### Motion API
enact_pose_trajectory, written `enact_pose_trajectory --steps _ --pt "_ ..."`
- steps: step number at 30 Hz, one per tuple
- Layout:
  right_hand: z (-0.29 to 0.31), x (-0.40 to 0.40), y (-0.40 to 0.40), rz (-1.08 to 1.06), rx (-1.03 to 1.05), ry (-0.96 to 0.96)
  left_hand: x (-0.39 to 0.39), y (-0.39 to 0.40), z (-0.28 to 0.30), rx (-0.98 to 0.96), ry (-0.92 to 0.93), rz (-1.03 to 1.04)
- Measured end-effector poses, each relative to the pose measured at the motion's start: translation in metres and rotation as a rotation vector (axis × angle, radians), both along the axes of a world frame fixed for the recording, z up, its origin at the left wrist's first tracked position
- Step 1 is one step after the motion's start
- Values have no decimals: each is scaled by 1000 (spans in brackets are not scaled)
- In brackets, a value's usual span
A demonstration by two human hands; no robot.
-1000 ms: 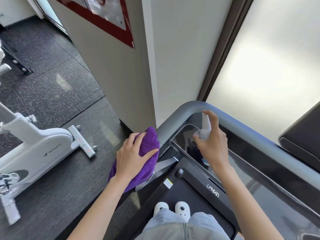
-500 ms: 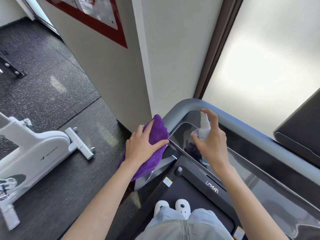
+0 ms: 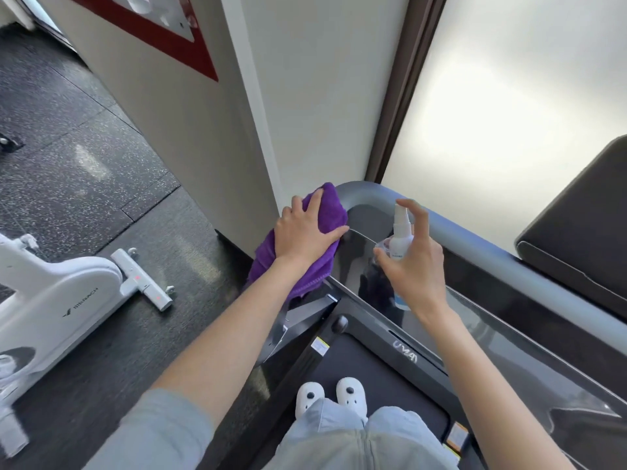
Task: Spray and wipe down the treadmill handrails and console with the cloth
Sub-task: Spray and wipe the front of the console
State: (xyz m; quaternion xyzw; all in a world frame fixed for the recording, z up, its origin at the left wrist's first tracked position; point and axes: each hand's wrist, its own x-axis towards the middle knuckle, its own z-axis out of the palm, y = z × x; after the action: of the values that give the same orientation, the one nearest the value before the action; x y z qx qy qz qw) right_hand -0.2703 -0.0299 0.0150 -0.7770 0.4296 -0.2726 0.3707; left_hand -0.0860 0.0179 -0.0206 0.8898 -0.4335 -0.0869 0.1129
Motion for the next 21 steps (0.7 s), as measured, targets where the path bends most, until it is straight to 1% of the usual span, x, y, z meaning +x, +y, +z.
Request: enact_pose_trajectory --steps 2,7,9,11,13,19,21 --pt "1 1 1 18 8 1 -1 18 2 -4 3 -5" --pt "-3 2 2 15 8 -21 -6 109 2 -52 -60 4" --pt "-7 -1 1 3 11 -34 -9 123 -1 -65 -85 4" --pt "-9 -8 1 -14 10 -43 -9 109 -4 -65 -139 8" --pt "-9 -16 -1 -36 13 -47 -10 77 -4 -57 -184 -7" --pt "-5 -34 -3 -84 10 -43 -3 -51 -3 -17 -206 -142" --pt "-2 -38 -1 -85 -6 -53 -2 -81 1 1 -173 -198"
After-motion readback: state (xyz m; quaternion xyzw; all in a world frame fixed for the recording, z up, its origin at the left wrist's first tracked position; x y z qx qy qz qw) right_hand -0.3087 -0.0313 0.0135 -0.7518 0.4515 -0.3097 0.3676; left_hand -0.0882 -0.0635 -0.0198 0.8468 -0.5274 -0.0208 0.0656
